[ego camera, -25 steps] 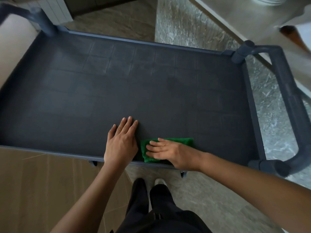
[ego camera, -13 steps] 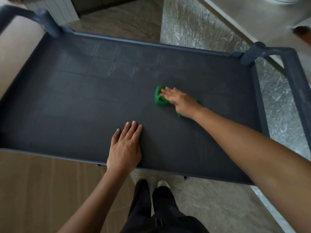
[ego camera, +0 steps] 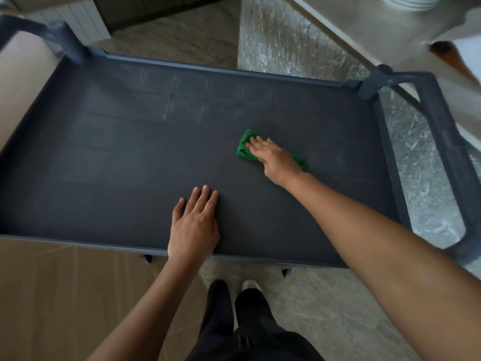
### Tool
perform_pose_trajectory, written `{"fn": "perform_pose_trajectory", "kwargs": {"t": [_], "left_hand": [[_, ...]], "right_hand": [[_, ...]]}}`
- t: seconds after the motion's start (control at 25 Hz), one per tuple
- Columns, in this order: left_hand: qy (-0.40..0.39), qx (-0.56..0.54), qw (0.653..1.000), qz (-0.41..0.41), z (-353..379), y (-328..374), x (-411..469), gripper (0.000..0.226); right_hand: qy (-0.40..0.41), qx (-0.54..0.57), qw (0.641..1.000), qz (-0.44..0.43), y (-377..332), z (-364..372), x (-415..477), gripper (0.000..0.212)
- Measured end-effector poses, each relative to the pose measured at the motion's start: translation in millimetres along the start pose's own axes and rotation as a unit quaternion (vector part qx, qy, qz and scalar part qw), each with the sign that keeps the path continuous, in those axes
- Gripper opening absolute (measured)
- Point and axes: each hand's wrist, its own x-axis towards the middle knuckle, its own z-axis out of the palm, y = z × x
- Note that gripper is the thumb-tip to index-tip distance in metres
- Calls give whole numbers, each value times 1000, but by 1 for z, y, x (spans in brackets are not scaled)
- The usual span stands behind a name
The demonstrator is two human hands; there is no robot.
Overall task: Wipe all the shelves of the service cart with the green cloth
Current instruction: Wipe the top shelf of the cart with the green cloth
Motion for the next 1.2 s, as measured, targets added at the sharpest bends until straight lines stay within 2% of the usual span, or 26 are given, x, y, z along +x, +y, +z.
{"fn": "perform_pose_trajectory", "kwargs": {"t": [0.2, 0.32, 0.52, 0.76, 0.96, 1.04, 1.2], "left_hand": [[-7, 2, 1000, 11, -2, -1, 1, 54], [-18, 8, 1000, 22, -1, -3, 0, 55], [-6, 9, 1000, 24, -2, -2, 0, 54], [-7, 12, 1000, 20, -4, 3, -1, 51], [75, -65, 995, 5, 2, 60, -8, 39], [78, -62, 995, 22, 11, 88, -10, 42], [46, 7, 999, -4, 19, 99, -12, 58]], "right_hand": [[-43, 23, 996, -80, -36, 12, -70, 60], [-91, 25, 987, -131, -49, 18, -111, 67], [-137, 36, 976, -168, -48, 15, -148, 70], [-157, 45, 969, -188, -18, 0, -172, 71], [-156, 57, 967, -191, 18, -15, -195, 73], [-150, 63, 966, -200, 23, -15, -198, 70], [-134, 69, 962, -226, 25, -12, -193, 64]]}}
